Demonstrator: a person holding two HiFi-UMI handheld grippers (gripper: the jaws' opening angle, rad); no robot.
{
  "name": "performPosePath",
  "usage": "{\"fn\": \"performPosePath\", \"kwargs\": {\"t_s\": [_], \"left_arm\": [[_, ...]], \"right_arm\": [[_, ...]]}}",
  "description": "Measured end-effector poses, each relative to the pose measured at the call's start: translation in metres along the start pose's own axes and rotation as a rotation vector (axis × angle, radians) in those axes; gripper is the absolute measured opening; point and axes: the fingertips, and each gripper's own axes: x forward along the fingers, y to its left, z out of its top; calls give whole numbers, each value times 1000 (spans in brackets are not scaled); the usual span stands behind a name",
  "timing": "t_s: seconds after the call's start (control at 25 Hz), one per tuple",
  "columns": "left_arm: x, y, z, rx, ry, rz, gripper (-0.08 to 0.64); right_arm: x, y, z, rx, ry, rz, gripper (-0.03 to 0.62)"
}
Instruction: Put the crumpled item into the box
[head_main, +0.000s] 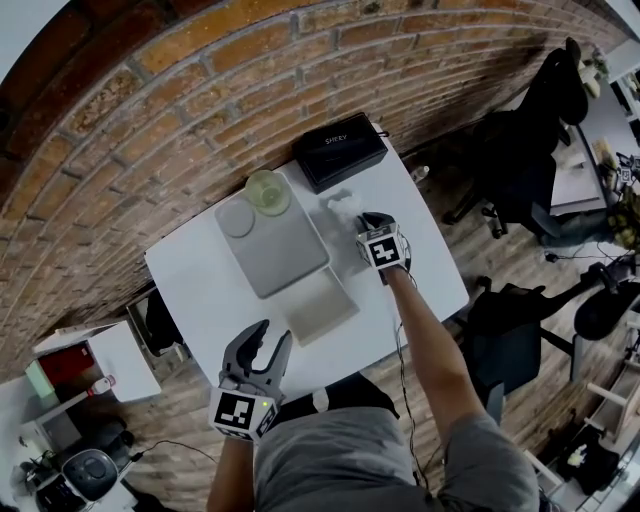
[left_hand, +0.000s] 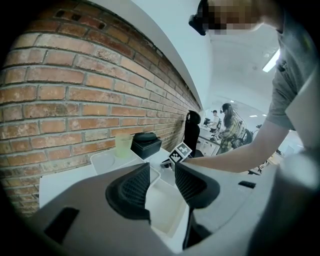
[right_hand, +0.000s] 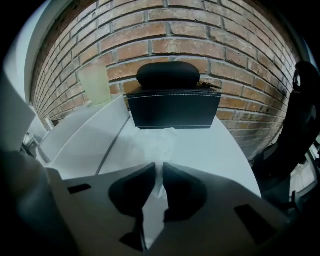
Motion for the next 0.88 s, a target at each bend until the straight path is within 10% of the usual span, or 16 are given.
{"fn": "performPosePath", "kwargs": {"t_s": [0.88], "left_arm": [[-26, -3, 15, 32, -73, -30, 155]], "right_arm": [[-111, 50, 18, -18, -128, -3, 52]]}}
